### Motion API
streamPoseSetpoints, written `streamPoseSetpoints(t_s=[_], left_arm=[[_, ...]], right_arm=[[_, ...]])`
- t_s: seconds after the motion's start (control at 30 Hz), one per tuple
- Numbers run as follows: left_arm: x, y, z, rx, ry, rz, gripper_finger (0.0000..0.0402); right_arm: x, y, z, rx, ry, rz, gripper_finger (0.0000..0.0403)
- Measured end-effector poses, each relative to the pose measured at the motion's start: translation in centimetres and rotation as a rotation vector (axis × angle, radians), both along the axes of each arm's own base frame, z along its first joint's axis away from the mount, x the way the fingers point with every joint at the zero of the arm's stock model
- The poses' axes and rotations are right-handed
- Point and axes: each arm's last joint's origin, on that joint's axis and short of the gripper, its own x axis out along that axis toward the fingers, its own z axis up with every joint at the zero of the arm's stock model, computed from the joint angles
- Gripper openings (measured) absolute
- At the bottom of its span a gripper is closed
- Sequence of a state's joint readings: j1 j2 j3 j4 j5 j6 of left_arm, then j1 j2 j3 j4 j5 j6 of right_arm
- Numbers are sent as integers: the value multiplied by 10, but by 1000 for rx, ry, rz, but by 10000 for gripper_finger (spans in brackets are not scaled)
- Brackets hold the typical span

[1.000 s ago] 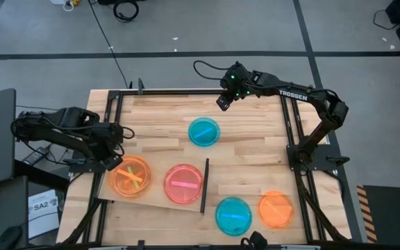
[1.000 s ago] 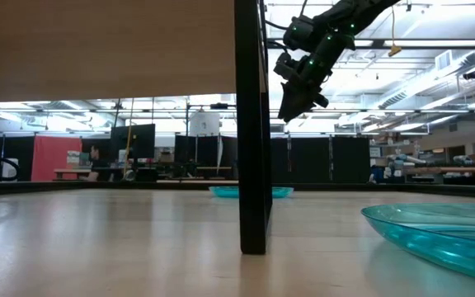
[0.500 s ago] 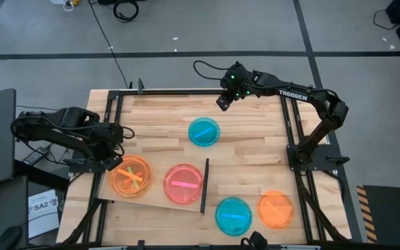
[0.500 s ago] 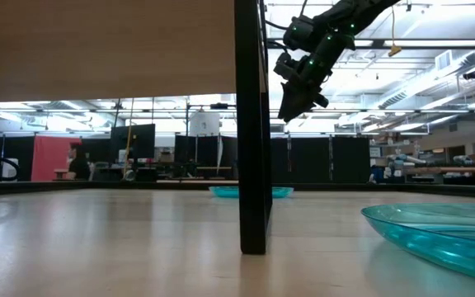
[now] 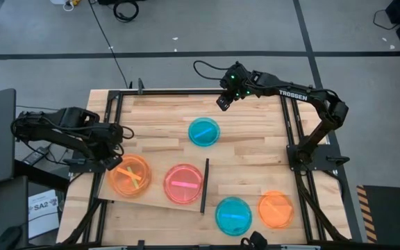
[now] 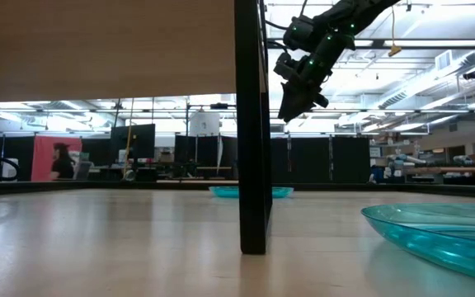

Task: Place and stack plates onto a shelf
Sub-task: Stack the top orange plate on top of the green plate on the shelf

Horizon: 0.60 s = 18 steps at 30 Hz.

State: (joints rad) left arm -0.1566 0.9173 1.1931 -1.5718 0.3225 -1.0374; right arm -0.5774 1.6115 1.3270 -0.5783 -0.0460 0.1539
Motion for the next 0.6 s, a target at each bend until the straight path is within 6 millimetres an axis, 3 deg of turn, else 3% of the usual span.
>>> streamPoseSetpoints(t_s=[0.6], left_arm=[[0,1,0,40,-7,12,99]], right_arm=[[0,0,0,0,0,0,124]])
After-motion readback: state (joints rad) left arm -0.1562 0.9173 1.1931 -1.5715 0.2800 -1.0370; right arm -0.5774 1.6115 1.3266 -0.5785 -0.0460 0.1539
